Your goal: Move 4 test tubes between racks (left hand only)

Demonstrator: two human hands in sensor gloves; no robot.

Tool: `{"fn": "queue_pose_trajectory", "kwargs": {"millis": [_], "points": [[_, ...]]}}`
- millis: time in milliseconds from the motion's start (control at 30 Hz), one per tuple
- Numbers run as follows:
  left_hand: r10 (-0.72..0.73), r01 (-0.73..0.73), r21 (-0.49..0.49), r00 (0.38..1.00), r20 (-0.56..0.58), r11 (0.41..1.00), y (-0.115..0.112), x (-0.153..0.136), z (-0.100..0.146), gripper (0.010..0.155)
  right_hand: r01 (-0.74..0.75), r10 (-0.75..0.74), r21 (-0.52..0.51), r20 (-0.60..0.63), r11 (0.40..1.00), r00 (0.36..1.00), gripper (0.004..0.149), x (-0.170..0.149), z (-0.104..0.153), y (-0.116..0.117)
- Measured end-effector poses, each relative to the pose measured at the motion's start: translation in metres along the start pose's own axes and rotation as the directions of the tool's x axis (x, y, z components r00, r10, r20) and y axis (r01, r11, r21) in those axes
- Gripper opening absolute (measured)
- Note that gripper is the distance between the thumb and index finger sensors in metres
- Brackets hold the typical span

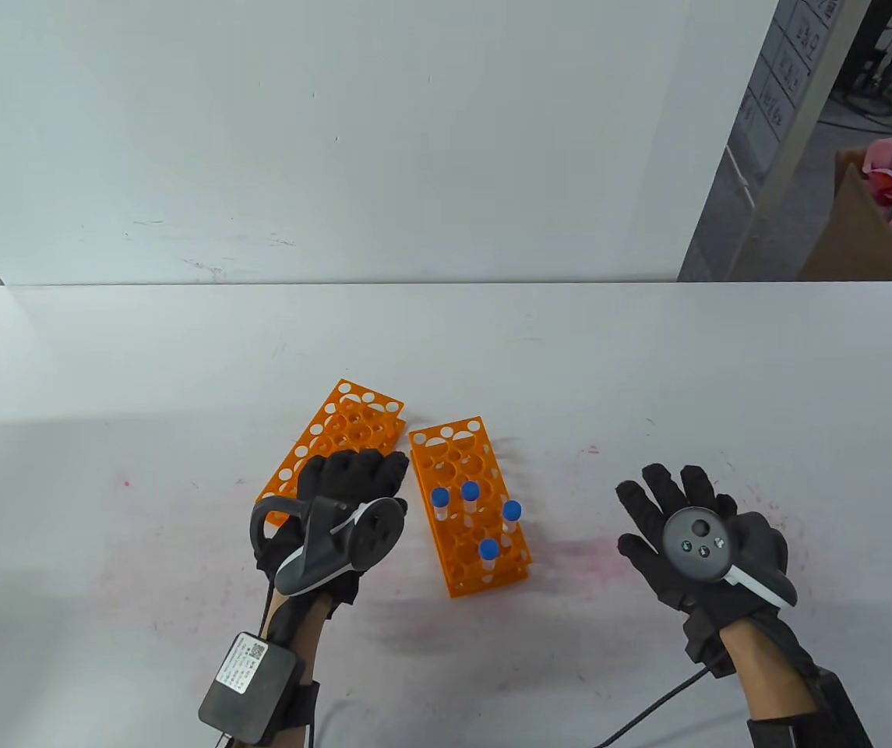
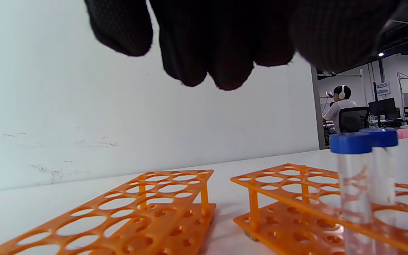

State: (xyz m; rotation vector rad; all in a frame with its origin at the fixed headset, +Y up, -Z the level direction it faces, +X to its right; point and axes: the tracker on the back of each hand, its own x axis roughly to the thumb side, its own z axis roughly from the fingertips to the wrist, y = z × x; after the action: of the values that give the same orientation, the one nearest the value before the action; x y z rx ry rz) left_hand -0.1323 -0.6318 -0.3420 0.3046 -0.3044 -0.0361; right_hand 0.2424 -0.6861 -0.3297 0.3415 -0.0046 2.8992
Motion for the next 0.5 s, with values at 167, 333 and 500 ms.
{"fn": "queue_pose_trajectory", "kwargs": {"millis": [167,333,500], "points": [[0.004,-0.003,-0.028,1.0,0.015,1.0,0.0,0.013,-0.013,0.058,0.011,-0.011,0.0,0.006,1.0,1.0,0.063,0.0,0.001,-0.002],[0.024,-0.022,-0.073,0.999,0.026,0.997,-0.004,0.023,-0.023,0.057,-0.002,0.002,-0.007,0.018,1.0,1.0,0.063,0.003,0.002,-0.003],[0.024,-0.02,-0.094,0.999,0.043,0.995,-0.013,0.032,-0.027,0.057,-0.003,0.003,-0.008,0.02,1.0,1.0,0.063,0.002,0.001,-0.004]]}}
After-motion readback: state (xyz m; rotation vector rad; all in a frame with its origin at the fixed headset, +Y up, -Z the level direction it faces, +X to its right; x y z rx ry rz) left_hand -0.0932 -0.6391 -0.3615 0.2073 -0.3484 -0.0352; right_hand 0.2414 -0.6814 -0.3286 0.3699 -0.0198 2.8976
